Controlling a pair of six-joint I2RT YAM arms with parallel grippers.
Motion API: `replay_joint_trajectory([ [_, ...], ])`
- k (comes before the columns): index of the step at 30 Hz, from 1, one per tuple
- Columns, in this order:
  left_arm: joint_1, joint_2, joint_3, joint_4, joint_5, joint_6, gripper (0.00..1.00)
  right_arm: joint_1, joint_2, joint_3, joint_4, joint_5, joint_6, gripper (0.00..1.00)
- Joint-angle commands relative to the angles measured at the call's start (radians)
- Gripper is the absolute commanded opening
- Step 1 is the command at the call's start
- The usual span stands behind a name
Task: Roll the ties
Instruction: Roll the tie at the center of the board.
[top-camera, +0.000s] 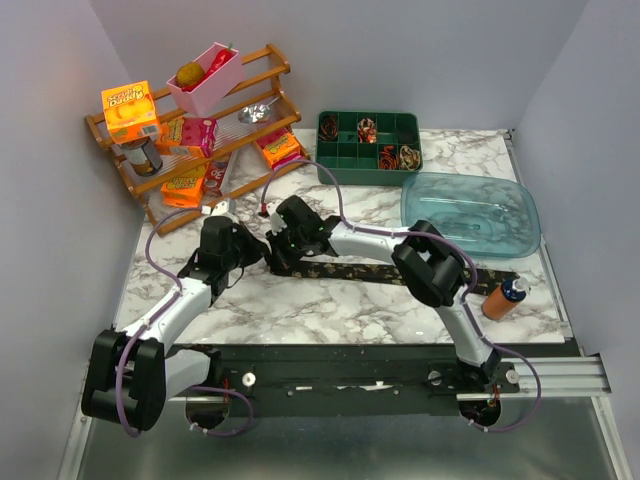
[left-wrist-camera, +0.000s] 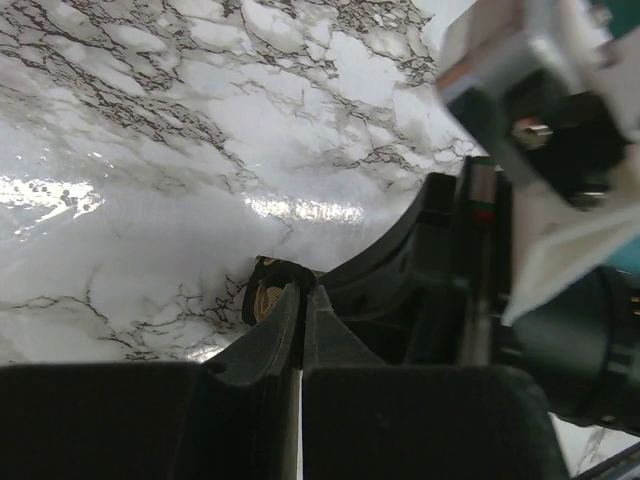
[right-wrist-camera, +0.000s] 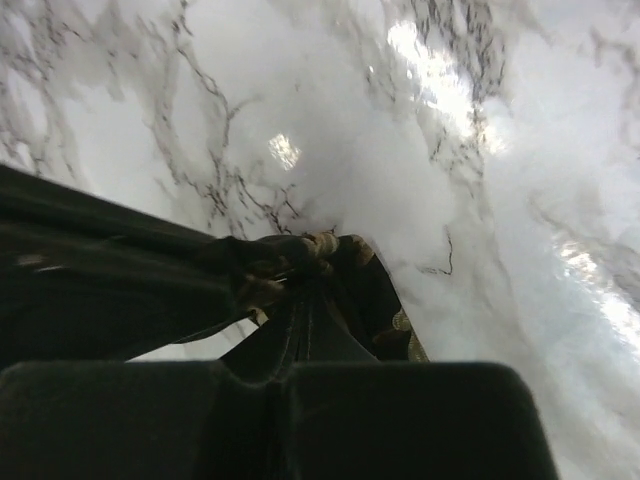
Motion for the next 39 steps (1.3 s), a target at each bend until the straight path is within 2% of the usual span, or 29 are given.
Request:
replay_joint_trajectory([
  [1, -0.009, 0.004, 0.000, 0.061, -0.001, -0.032, 0.00, -0.005, 0.053, 0.008, 0.036, -0.042, 0.039, 0.01],
  [10, -0.031, 0.051, -0.052, 0.173, 0.068, -0.099, 0.00, -0.006, 0.050, -0.028, 0.104, -0.048, 0.085, 0.01],
  [17, -0.031, 0.024, -0.031, 0.046, -0.055, -0.036, 0.00, -0.006, -0.121, -0.116, 0.101, 0.010, 0.026, 0.01],
  [21, -0.031, 0.025, -0.014, 0.002, -0.076, -0.016, 0.00, -0.006, -0.198, -0.157, 0.092, 0.047, -0.042, 0.03],
  [23, -0.031, 0.033, -0.013, 0.003, -0.077, -0.016, 0.00, -0.005, -0.220, -0.173, 0.089, 0.061, -0.094, 0.10],
  [24, -0.031, 0.036, -0.011, 0.000, -0.077, -0.016, 0.00, -0.006, -0.221, -0.188, 0.087, 0.061, -0.109, 0.37],
  [26, -0.031, 0.042, -0.008, 0.002, -0.077, -0.019, 0.00, -0.006, -0.217, -0.199, 0.084, 0.037, -0.160, 0.60],
  [27, -0.031, 0.042, -0.008, 0.002, -0.075, -0.020, 0.00, -0.006, -0.215, -0.205, 0.084, 0.021, -0.172, 0.80],
  [29, -0.032, 0.042, -0.008, 0.002, -0.075, -0.020, 0.00, -0.005, -0.194, -0.214, 0.079, -0.008, -0.212, 0.93],
  [31, -0.031, 0.041, -0.005, -0.001, -0.073, -0.020, 0.00, -0.003, -0.178, -0.223, 0.081, -0.011, -0.226, 1.00],
  [39, -0.031, 0.035, 0.004, -0.017, -0.073, -0.021, 0.00, -0.001, -0.111, -0.219, 0.075, 0.033, -0.265, 1.00],
])
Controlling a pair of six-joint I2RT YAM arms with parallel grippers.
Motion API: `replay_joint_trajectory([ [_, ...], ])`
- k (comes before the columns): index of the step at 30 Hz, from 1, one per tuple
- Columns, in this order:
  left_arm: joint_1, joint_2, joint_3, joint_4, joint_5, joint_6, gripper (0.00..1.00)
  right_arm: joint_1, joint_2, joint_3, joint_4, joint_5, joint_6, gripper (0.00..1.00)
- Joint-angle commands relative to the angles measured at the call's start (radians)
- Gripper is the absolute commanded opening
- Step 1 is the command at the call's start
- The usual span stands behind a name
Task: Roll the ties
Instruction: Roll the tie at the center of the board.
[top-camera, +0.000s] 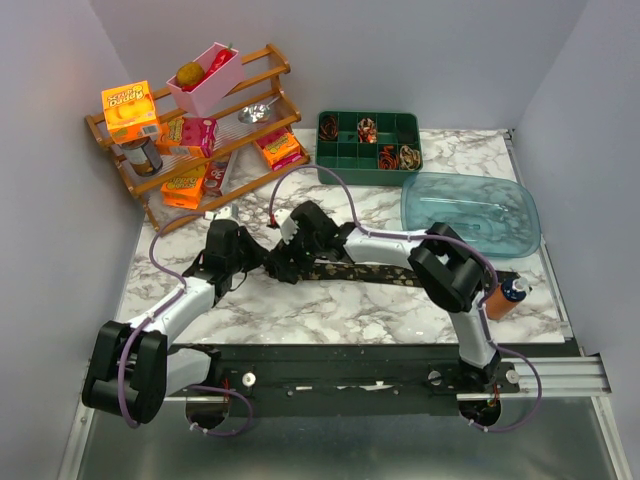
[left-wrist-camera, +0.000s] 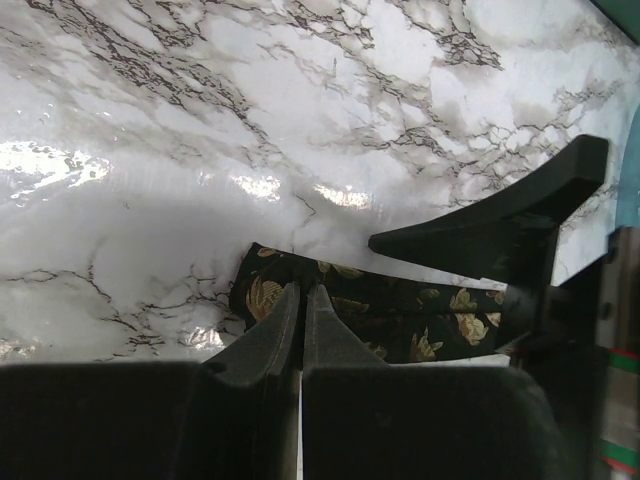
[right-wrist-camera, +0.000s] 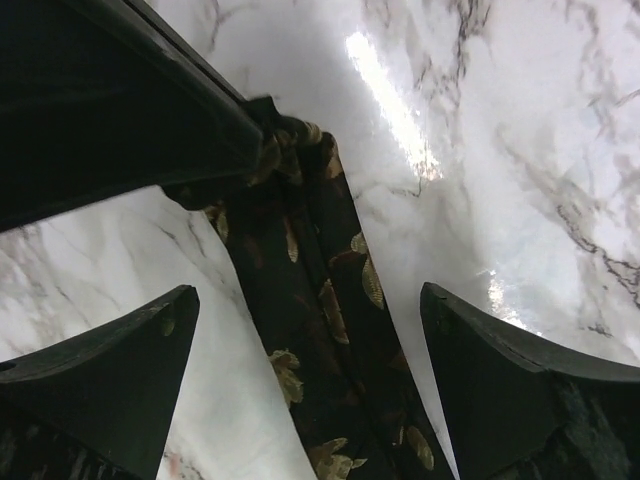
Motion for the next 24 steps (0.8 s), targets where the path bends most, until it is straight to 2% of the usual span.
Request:
replay_joint_trajectory([
  [1, -0.003, -0.005, 0.029, -0.020, -0.024, 0.012, 0.00, 0.012, 0.032, -0.008, -0.013, 0.024, -0.048, 1.00],
  [5, -0.003, 0.000, 0.029, -0.009, -0.013, -0.002, 0.00, 0.032, 0.058, -0.005, -0.020, 0.090, -0.071, 1.00],
  [8, -0.001, 0.000, 0.032, -0.006, -0.010, -0.011, 0.00, 0.061, 0.081, 0.000, -0.032, 0.162, -0.105, 0.94],
  [9, -0.001, -0.002, 0.032, -0.007, -0.010, -0.013, 0.00, 0.069, 0.084, -0.002, -0.033, 0.179, -0.113, 0.90],
  [12, 0.003, -0.002, 0.035, -0.006, -0.007, -0.024, 0.00, 0.098, 0.102, -0.005, -0.034, 0.231, -0.127, 0.84],
  [13, 0.009, -0.002, 0.035, -0.004, -0.001, -0.025, 0.00, 0.105, 0.109, -0.005, -0.034, 0.236, -0.128, 0.73],
  [15, 0.014, 0.003, 0.035, -0.001, 0.004, -0.030, 0.00, 0.110, 0.119, -0.003, -0.033, 0.242, -0.128, 0.61],
  [17, 0.019, 0.003, 0.035, 0.003, 0.013, -0.030, 0.00, 0.110, 0.124, 0.000, -0.033, 0.247, -0.123, 0.61],
  [21, 0.020, 0.004, 0.029, 0.012, 0.021, -0.028, 0.00, 0.110, 0.126, 0.006, -0.034, 0.242, -0.120, 0.51],
  [24, 0.022, -0.003, 0.018, 0.037, 0.039, -0.022, 0.00, 0.112, 0.126, 0.010, -0.034, 0.244, -0.111, 0.48],
])
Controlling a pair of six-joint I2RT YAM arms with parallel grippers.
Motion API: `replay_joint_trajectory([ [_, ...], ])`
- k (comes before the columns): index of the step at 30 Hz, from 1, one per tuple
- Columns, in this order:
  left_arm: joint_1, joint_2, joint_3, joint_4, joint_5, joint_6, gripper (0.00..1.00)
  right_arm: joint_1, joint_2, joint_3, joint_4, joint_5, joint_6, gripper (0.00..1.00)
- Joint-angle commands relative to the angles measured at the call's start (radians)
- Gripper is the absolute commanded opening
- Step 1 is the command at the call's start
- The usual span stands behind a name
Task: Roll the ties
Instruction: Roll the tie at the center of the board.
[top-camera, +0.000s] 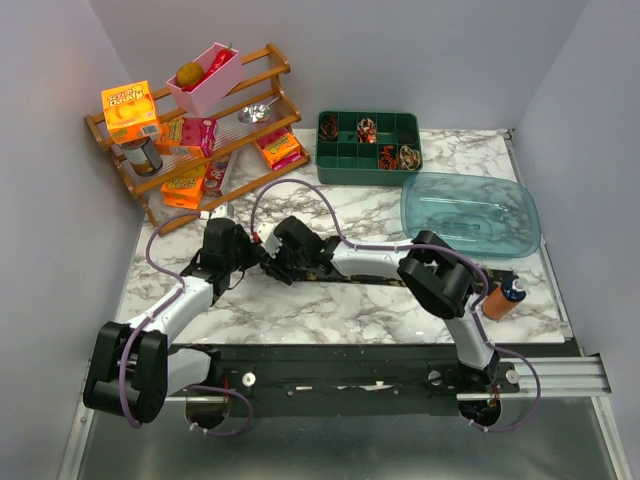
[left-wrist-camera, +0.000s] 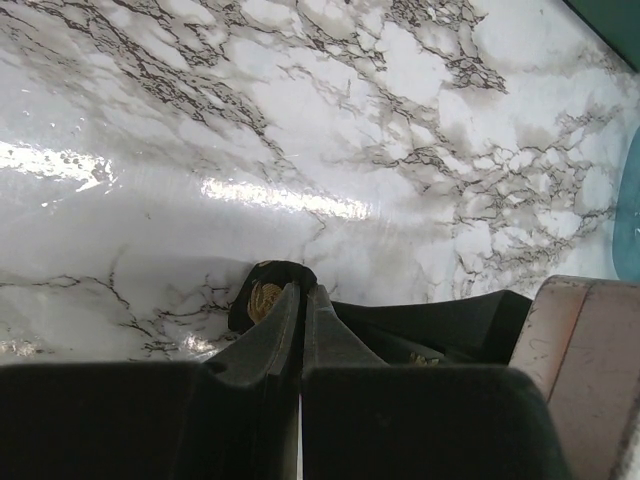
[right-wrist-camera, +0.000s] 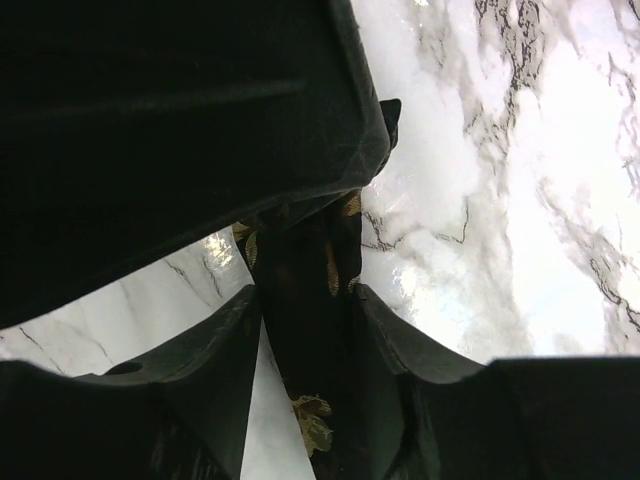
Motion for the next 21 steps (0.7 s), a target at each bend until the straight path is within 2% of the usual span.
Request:
replay_joint_trajectory([
  [1, -0.003, -0.005, 0.002, 0.046, 0.044, -0.002, 0.00, 0.007, 0.075, -0.009, -0.073, 0.051, -0.005, 0.47],
  [10, -0.011, -0.010, -0.059, 0.173, 0.136, -0.010, 0.00, 0.007, 0.078, 0.022, -0.068, 0.065, 0.056, 0.46],
  [21, -0.049, -0.034, -0.108, 0.211, 0.115, 0.007, 0.00, 0.004, 0.082, 0.051, -0.068, 0.085, 0.118, 0.31],
])
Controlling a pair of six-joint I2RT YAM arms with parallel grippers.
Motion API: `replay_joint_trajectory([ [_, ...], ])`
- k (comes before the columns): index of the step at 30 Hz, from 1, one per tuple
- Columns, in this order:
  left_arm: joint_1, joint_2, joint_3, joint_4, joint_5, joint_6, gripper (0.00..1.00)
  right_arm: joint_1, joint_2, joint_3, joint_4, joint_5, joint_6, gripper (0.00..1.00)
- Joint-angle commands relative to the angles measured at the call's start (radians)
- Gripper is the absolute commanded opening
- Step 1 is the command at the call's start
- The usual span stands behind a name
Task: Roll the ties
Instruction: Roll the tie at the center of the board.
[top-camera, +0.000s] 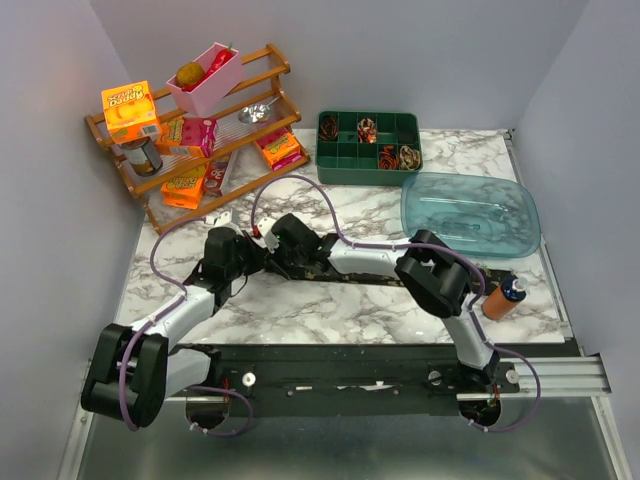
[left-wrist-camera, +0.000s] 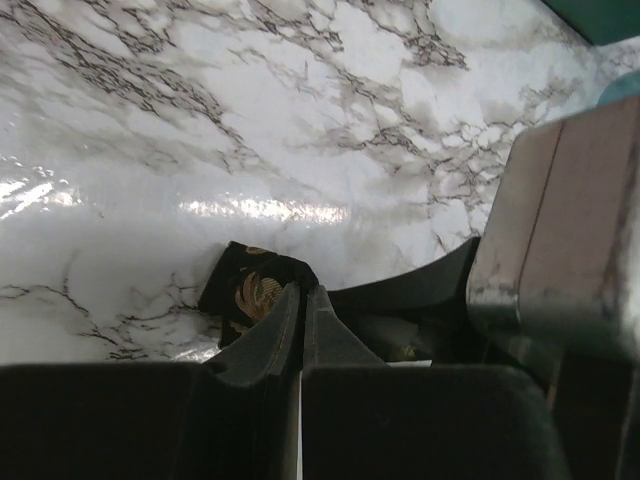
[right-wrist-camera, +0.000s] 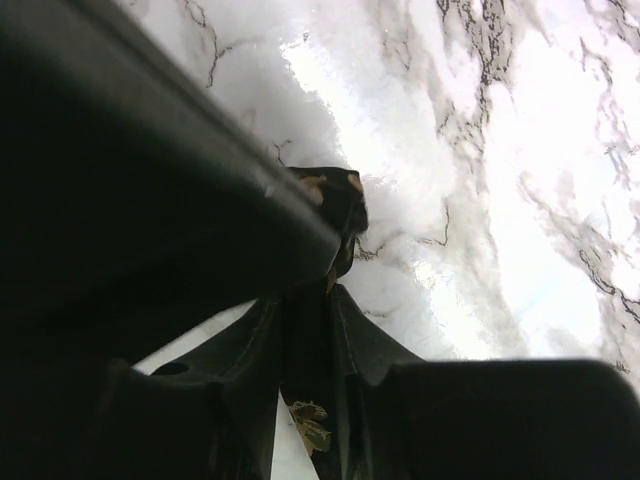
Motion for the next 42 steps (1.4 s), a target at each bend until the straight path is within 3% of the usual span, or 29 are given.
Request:
replay_joint_trajectory([
  [1, -0.031, -0.013, -0.031, 0.068, 0.066, -0.004, 0.00, 0.008, 0.060, 0.005, -0.042, 0.052, 0.031, 0.31],
  [12, -0.058, 0.017, -0.077, 0.131, 0.038, -0.033, 0.00, -0.003, -0.007, -0.026, -0.029, 0.018, 0.041, 0.34],
  [17, -0.058, 0.056, -0.081, 0.168, -0.002, -0.064, 0.00, -0.003, -0.099, -0.064, -0.004, -0.049, 0.034, 0.50],
  [22, -0.058, 0.033, -0.052, 0.118, -0.065, -0.059, 0.00, -0.003, -0.182, -0.092, -0.003, -0.046, 0.011, 0.78],
  [25, -0.058, 0.016, -0.029, 0.082, -0.088, -0.049, 0.00, -0.004, -0.211, -0.110, -0.003, -0.029, 0.005, 0.82],
  [29, -0.058, 0.023, -0.015, 0.068, -0.077, -0.039, 0.00, -0.006, -0.267, -0.143, -0.004, 0.004, 0.009, 0.81],
  [36, -0.059, 0.105, -0.035, 0.182, -0.006, -0.082, 0.00, -0.009, -0.301, -0.216, 0.008, 0.057, 0.034, 0.73],
  [39, -0.062, 0.135, -0.041, 0.219, 0.012, -0.096, 0.00, -0.012, -0.314, -0.248, 0.023, 0.093, 0.041, 0.65],
  [42, -0.067, 0.157, -0.042, 0.248, 0.027, -0.107, 0.00, -0.023, -0.324, -0.265, 0.046, 0.090, 0.089, 0.45],
])
